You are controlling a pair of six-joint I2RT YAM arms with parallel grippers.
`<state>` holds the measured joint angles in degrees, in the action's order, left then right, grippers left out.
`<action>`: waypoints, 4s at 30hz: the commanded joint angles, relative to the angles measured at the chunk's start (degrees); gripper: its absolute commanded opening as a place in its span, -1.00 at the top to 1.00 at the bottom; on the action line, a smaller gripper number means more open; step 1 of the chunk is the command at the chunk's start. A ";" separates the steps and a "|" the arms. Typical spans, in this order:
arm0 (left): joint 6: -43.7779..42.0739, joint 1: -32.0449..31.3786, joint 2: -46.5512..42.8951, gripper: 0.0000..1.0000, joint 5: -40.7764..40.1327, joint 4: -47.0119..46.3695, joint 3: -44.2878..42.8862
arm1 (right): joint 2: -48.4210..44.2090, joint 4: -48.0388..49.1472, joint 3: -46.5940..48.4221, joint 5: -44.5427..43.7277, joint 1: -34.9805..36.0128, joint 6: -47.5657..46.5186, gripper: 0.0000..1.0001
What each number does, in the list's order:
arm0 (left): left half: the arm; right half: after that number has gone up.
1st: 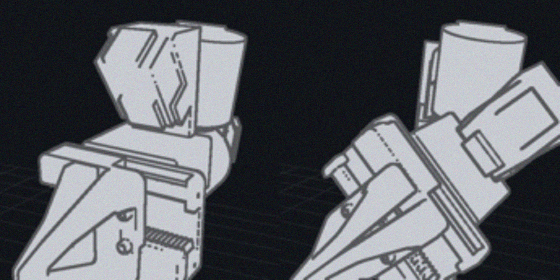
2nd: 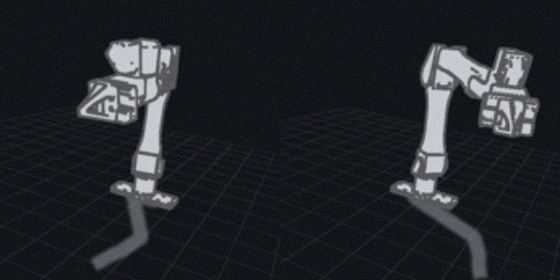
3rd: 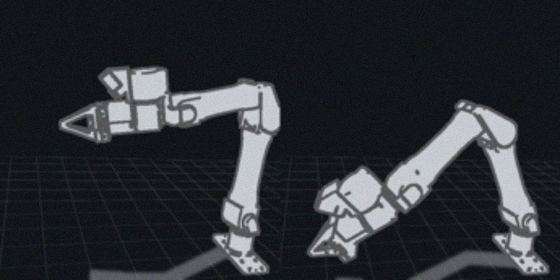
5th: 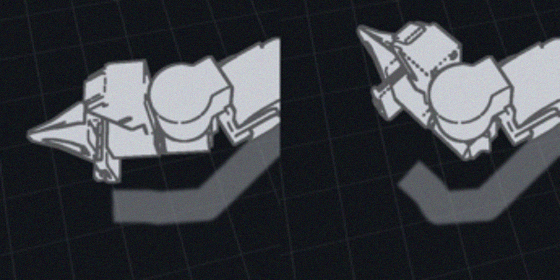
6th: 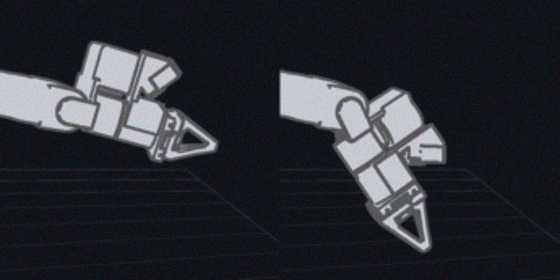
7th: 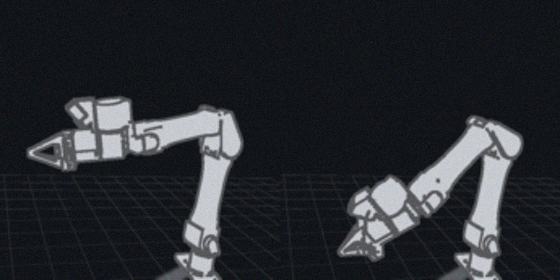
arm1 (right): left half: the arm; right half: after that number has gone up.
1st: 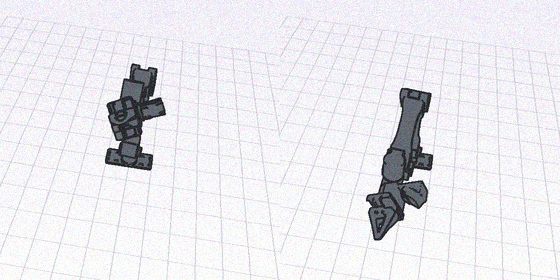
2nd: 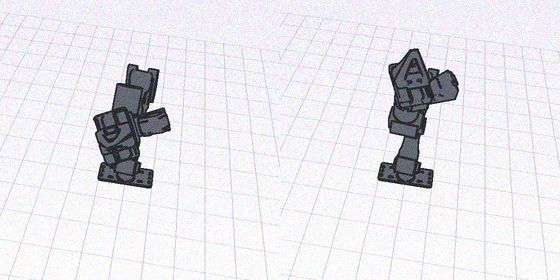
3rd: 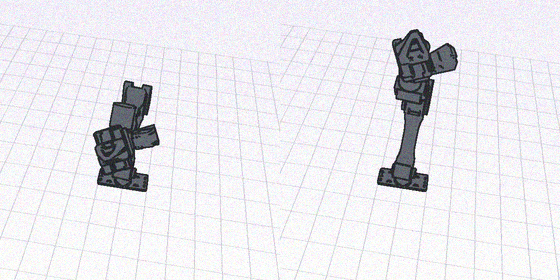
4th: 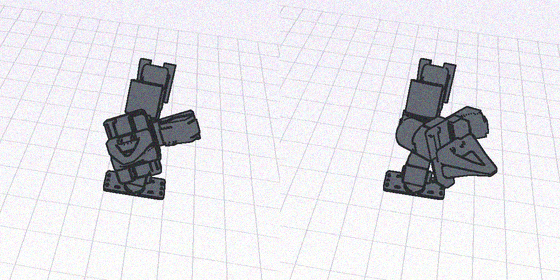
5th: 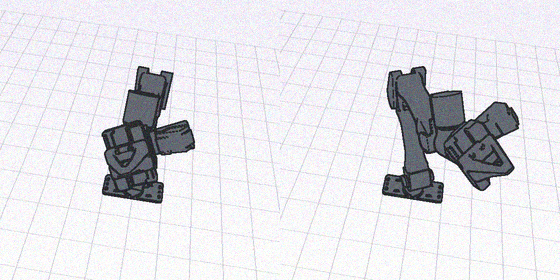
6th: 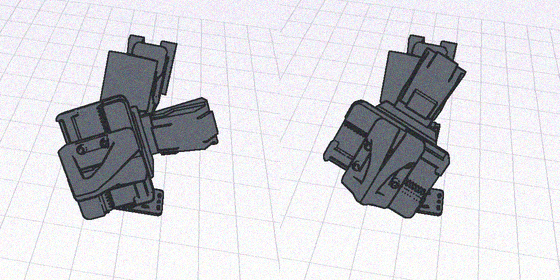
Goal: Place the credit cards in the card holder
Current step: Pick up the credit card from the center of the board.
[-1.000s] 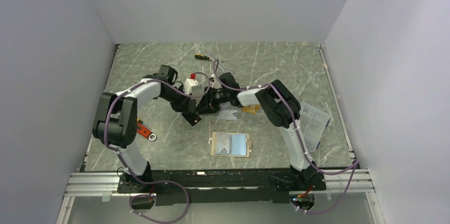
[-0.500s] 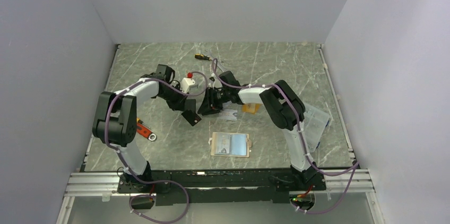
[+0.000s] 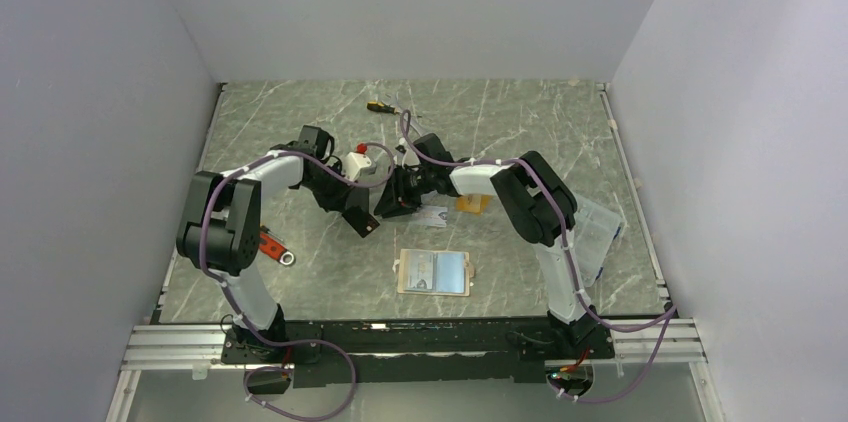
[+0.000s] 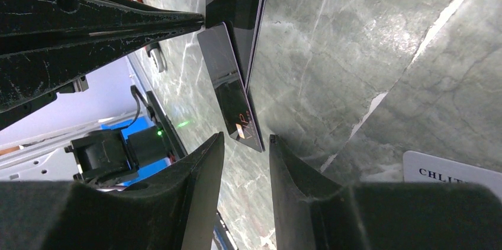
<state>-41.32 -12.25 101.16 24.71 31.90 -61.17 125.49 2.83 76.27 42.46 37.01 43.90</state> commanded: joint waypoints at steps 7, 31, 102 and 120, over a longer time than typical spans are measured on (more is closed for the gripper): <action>-1.26 -1.38 -0.88 1.00 -2.88 -3.02 2.39 | -2.80 -3.23 -1.21 -0.85 0.21 -1.86 0.23; -0.45 -5.07 -5.35 1.00 -7.22 -7.17 8.71 | -1.46 3.44 -6.46 3.71 0.26 4.59 0.10; 1.18 -3.47 -6.39 1.00 -6.60 -7.14 9.52 | -5.32 24.75 -13.80 -3.26 1.89 18.50 0.14; 2.18 -3.35 -9.33 1.00 1.49 -0.58 5.05 | -3.99 24.94 -14.32 -3.52 0.80 18.58 0.11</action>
<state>-39.33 -14.13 92.84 22.76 29.91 -54.54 120.99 26.24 59.77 39.68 37.32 63.44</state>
